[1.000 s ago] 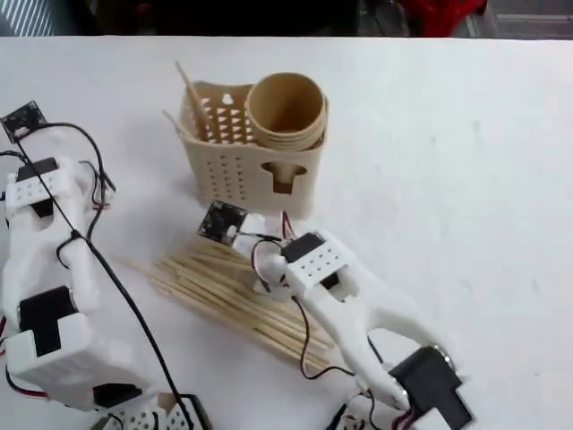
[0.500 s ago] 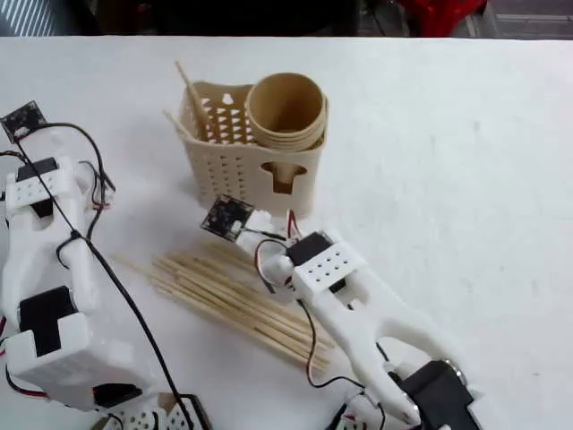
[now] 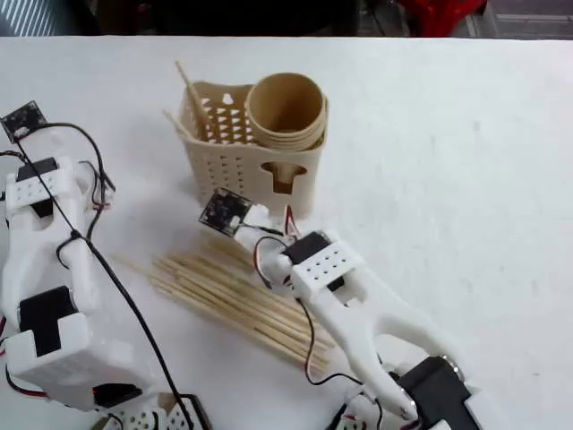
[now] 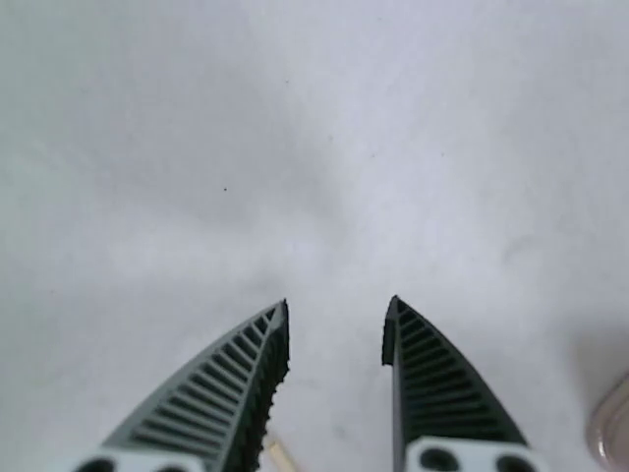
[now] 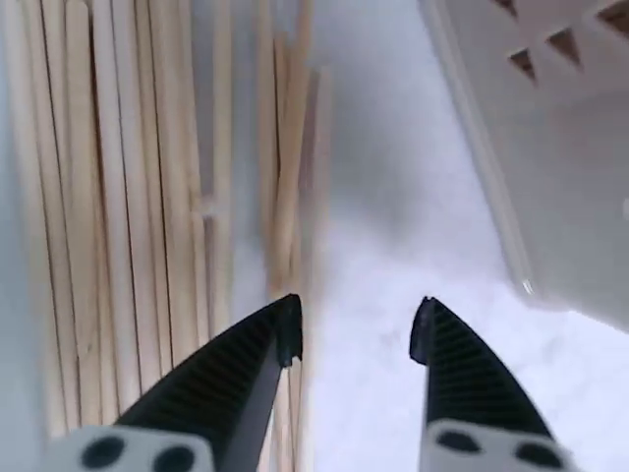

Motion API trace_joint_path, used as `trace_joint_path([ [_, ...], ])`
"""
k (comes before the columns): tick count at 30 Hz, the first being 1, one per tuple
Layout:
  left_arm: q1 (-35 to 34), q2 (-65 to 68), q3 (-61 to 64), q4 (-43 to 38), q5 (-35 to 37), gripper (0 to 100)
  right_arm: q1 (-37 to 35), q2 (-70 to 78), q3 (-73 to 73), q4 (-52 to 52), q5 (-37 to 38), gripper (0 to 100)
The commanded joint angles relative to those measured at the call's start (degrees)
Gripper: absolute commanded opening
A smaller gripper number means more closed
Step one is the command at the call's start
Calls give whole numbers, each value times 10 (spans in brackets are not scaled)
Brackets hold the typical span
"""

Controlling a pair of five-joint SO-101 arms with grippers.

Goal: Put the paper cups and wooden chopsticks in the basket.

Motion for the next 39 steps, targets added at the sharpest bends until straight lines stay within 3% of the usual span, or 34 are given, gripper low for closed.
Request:
trace_joint_path([
  [1, -4, -4, -4, -8, 4, 173, 3, -3, -5, -15, -3, 193],
  [14, -4, -4, -4, -7, 4, 173, 9, 117, -35, -30, 36, 182],
  [19, -4, -4, -4, -7, 4, 173, 18, 103, -35, -29, 36, 8],
  [26, -4, -4, -4, -8, 4, 173, 23, -41, -31, 51, 34, 17],
  [33, -4, -4, -4, -8, 4, 173, 20, -217, -33, 109, -22, 16],
  [39, -4, -4, -4, -8, 4, 173, -28, -313, -97, 112, -40, 16],
])
